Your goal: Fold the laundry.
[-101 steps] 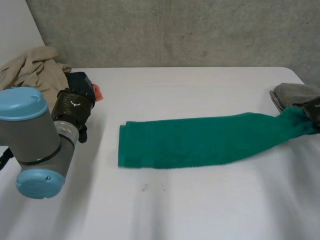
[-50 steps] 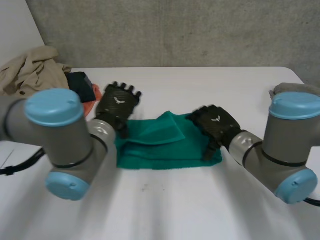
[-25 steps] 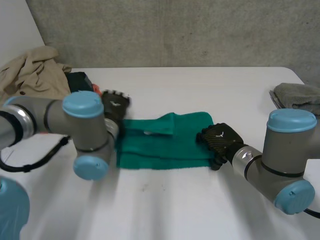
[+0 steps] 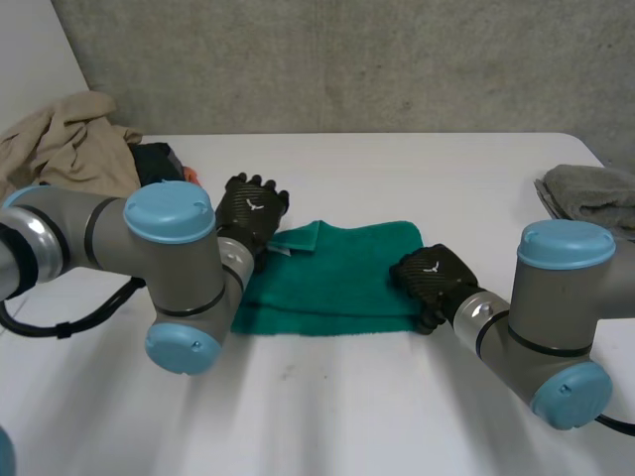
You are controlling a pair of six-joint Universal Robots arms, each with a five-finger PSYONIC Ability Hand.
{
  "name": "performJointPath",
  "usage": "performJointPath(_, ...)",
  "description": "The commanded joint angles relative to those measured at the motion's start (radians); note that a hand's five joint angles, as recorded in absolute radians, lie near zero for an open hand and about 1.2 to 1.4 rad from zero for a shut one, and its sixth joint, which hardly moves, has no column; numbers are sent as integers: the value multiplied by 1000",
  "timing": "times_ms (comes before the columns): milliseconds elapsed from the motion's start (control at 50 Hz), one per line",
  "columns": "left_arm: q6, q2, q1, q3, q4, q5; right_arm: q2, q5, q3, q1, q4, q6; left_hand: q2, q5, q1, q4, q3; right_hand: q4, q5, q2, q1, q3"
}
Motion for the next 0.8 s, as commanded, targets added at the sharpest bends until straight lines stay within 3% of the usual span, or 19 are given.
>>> performJointPath(20, 2, -126, 8, 131, 34, 147, 1, 2, 2, 30, -3, 7, 20, 14, 10, 19, 22, 102, 96, 99, 93, 99)
performJointPath(120, 7, -266, 53, 290, 33, 133, 3, 28, 0, 49, -23, 7, 31, 26, 22, 31, 34, 102, 96, 99, 93, 99)
performJointPath(280, 24, -300, 127, 372, 31, 27, 6, 106, 0, 55, -52, 6, 49, 43, 40, 48, 52, 190, 184, 186, 181, 187)
performJointPath(440, 45, -168, 126, 202, 31, 27, 17, 140, -3, 52, -52, -3, 23, 17, 13, 22, 25, 272, 266, 269, 264, 269)
performJointPath(520, 45, -102, 121, 116, 33, 29, 18, 141, -1, 44, -52, -6, 11, 5, 1, 10, 13, 480, 474, 477, 472, 477)
performJointPath(560, 42, -73, 112, 77, 31, 24, 14, 143, 3, 41, -49, -6, -13, -18, -22, -13, -10, 793, 786, 789, 784, 790)
performJointPath(740, 30, 76, 97, -101, 23, 24, -52, 169, 53, 21, -34, -35, -45, -51, -54, -46, -42, 794, 787, 790, 785, 791)
performJointPath(800, 30, 136, 97, -174, 23, 25, -109, 178, 69, -23, -14, -153, -62, -68, -72, -63, -60, 794, 787, 790, 785, 791)
